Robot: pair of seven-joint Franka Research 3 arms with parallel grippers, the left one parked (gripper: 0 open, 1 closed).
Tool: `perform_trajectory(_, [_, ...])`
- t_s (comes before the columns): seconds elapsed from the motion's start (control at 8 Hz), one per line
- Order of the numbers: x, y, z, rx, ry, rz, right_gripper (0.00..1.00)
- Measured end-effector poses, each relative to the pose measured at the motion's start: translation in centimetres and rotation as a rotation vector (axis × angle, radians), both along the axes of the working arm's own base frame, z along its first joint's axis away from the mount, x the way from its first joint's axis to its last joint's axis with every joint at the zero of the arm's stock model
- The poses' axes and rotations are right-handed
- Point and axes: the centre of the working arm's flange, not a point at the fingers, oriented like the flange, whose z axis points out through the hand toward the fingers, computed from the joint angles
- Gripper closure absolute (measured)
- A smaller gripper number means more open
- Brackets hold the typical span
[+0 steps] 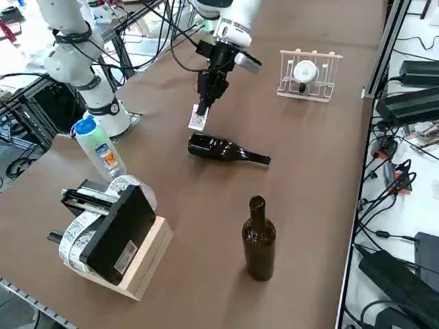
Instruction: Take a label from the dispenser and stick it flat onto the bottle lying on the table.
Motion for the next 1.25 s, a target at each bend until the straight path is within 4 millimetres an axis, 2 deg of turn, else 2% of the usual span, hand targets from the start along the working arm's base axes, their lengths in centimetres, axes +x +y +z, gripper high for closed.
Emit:
perform_trajectory(0.5, [0.8, 1.6, -1.3, 0.168, 0.026, 0.026, 0.98])
perform_trajectory(0.88, [0.5, 1.2, -1.9, 0.243, 0.12, 0.124, 0.98])
perform_trajectory(1.25, [-0.5, 0.9, -4.2, 0.285, 0.144, 0.165, 0.97])
